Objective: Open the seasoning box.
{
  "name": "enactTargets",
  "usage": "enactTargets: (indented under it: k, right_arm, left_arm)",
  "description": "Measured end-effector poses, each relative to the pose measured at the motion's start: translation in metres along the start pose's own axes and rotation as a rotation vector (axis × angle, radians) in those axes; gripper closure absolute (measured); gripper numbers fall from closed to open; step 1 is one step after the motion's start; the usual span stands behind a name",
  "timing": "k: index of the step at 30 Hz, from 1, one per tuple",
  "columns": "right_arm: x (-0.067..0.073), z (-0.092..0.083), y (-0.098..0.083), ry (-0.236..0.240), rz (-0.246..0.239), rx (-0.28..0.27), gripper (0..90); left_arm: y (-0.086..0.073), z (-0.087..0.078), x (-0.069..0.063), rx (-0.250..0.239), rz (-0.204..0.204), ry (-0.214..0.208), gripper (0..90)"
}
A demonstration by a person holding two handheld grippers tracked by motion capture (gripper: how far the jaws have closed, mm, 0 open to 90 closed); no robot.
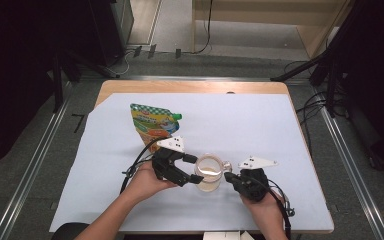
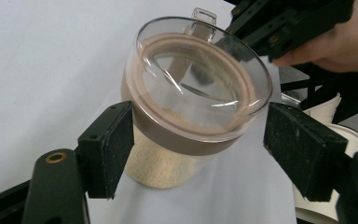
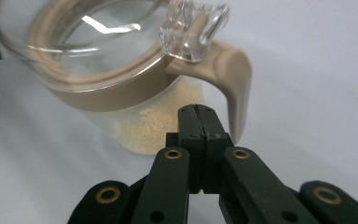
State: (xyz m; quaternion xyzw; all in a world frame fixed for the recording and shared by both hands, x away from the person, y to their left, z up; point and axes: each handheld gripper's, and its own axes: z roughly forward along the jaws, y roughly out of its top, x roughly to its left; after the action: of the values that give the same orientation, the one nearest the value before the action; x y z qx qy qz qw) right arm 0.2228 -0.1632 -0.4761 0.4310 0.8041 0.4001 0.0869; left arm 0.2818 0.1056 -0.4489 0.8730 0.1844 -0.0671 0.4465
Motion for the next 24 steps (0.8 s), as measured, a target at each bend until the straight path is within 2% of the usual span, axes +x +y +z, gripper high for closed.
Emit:
enactTargets:
  k: [4,7,10,11,12,14,16,20,24]
  right_arm:
    - [-0.006,-0.017,0.001,-0.001,-0.001,-0.006,90.0]
    - [-0.012,-0.022,0.003,-0.010,0.009,-0.016,90.0]
    - [-0.017,-0.020,0.005,-0.010,0.024,-0.020,90.0]
    - [-0.022,-0.015,0.008,0.007,0.052,-0.035,90.0]
    - [-0.023,-0.013,0.010,0.016,0.059,-0.037,90.0]
    - [-0.026,-0.008,0.015,0.005,0.040,-0.032,90.0]
    - [-0.029,-0.005,0.017,0.015,0.050,-0.037,90.0]
    - [-0.032,0.002,0.020,0.007,0.011,-0.017,90.0]
    - [-0.035,0.005,0.022,0.024,0.023,-0.011,90.0]
  left_arm:
    - [0.000,0.002,-0.001,-0.011,0.017,0.010,21.0]
    - [0.001,0.007,-0.002,-0.008,0.029,0.012,19.4]
    - [0.001,0.011,-0.003,-0.005,0.042,0.023,15.7]
    - [0.000,0.016,-0.003,-0.001,0.053,0.033,14.3]
    - [0.000,0.018,-0.003,0.001,0.063,0.037,13.4]
    - [0.000,0.021,-0.003,0.004,0.072,0.043,11.8]
    - [0.001,0.027,-0.006,0.005,0.094,0.072,10.9]
    - [0.002,0.032,-0.009,-0.008,0.098,0.098,10.0]
    - [0.002,0.032,-0.010,-0.010,0.092,0.104,10.1]
